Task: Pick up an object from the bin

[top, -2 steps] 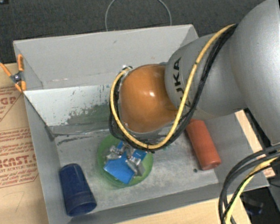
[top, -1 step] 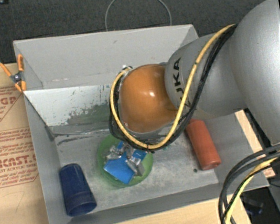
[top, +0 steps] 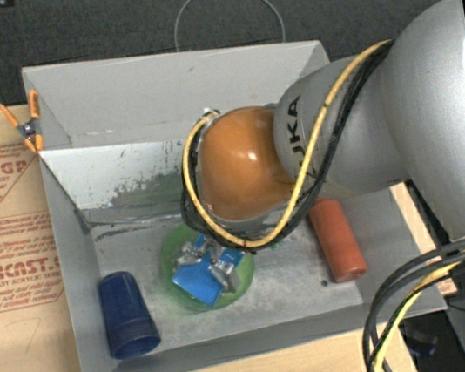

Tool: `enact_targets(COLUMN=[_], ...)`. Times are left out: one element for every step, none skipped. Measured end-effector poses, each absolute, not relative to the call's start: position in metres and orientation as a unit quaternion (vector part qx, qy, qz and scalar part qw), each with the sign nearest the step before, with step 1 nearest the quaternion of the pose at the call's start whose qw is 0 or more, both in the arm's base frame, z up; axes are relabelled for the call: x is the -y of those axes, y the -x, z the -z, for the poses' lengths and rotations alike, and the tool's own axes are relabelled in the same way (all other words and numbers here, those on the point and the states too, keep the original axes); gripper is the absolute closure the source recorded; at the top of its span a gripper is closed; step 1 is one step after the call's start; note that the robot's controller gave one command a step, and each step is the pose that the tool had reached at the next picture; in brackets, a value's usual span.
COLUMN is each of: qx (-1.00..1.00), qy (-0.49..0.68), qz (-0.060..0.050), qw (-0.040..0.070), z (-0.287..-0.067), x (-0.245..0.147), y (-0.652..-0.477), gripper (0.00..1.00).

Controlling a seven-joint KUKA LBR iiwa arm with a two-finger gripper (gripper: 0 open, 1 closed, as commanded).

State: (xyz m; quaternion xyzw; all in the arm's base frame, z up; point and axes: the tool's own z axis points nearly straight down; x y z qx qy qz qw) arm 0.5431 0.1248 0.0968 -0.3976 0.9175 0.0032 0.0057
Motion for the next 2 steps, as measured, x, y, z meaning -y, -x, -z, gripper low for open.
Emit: enact_targets(qx=[-0.918, -0.917], qy=[0.398, 0.398], qz=[-0.003, -0.003], qw=[0.006, 0.006], z=[-0.0968, -0.0968], x=[-0.1248, -0.1248], y=[-0.5431, -0.5431], gripper=[1.0, 1.0])
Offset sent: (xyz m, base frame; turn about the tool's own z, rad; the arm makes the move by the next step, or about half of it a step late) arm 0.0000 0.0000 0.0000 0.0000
